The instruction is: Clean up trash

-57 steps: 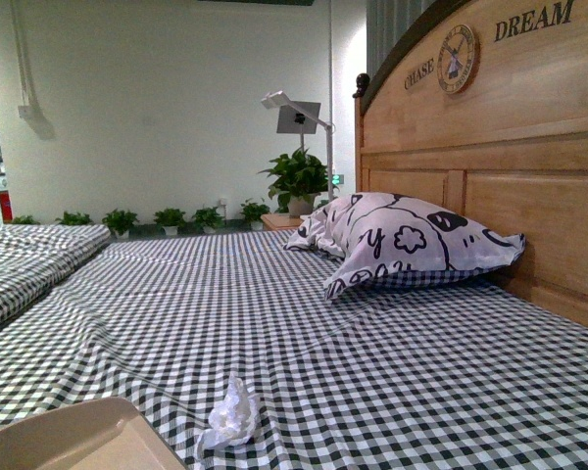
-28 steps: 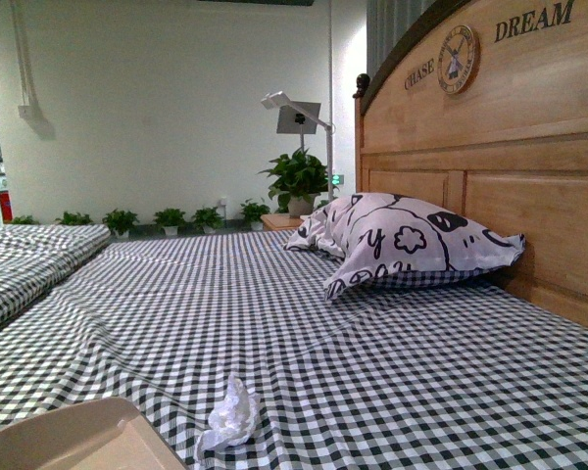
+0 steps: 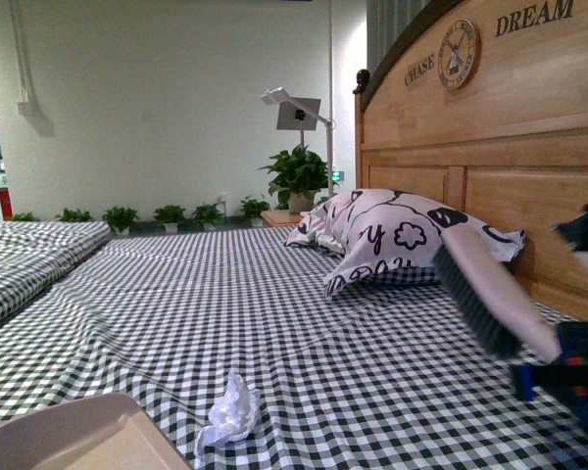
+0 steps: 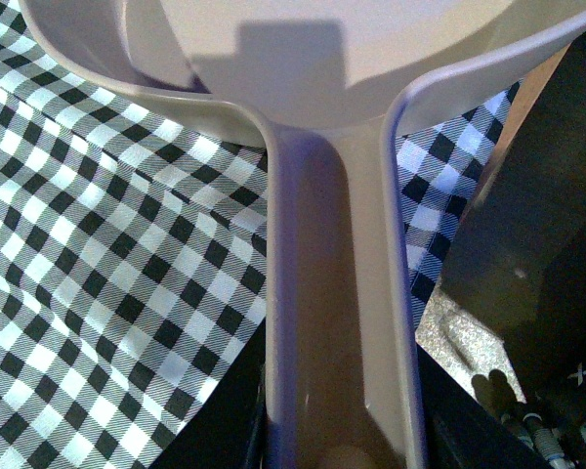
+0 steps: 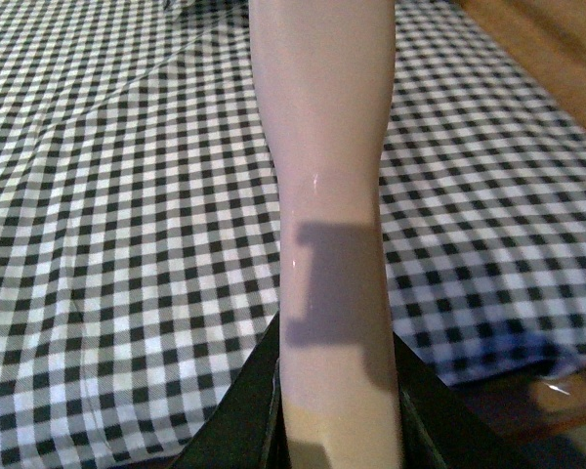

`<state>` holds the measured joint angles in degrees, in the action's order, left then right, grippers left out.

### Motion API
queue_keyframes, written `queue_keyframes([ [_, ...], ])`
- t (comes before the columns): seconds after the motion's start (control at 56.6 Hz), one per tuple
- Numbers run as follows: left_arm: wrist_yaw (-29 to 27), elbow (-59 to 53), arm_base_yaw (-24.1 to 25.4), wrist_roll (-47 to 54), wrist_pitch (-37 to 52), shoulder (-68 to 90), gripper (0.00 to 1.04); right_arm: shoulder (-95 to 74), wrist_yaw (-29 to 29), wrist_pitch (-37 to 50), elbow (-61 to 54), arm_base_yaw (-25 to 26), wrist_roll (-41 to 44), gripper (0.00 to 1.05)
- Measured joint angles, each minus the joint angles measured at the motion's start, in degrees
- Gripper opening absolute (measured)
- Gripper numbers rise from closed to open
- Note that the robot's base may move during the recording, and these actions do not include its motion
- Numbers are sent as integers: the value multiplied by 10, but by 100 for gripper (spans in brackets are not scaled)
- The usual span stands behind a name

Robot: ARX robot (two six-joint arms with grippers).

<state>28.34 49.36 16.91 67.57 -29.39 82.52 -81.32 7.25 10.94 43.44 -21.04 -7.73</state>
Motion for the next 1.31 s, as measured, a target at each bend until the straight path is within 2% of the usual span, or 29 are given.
queue_keyframes([
  [0.389,0,0,0,1,0,0,26,-194,0,3,124,-100,9,20],
  [0.618,0,0,0,2,0,0,26,-261,24,-8,178,-116,14,20],
  [0.812,0,0,0,2,0,0,26,-294,8,-55,219,-131,29,20],
  [0.883,0,0,0,2,0,0,26,-300,-17,-76,235,-142,36,20],
  [1.024,0,0,0,2,0,0,26,-285,-119,-112,244,-155,56,20],
  [1.042,0,0,0,2,0,0,26,-278,-148,-116,242,-155,60,20],
  [1.148,0,0,0,2,0,0,26,-242,-241,-133,232,-152,65,20],
  [1.254,0,0,0,2,0,0,26,-199,-294,-148,224,-143,76,20],
  [1.307,0,0,0,2,0,0,26,-181,-296,-156,223,-134,78,20],
])
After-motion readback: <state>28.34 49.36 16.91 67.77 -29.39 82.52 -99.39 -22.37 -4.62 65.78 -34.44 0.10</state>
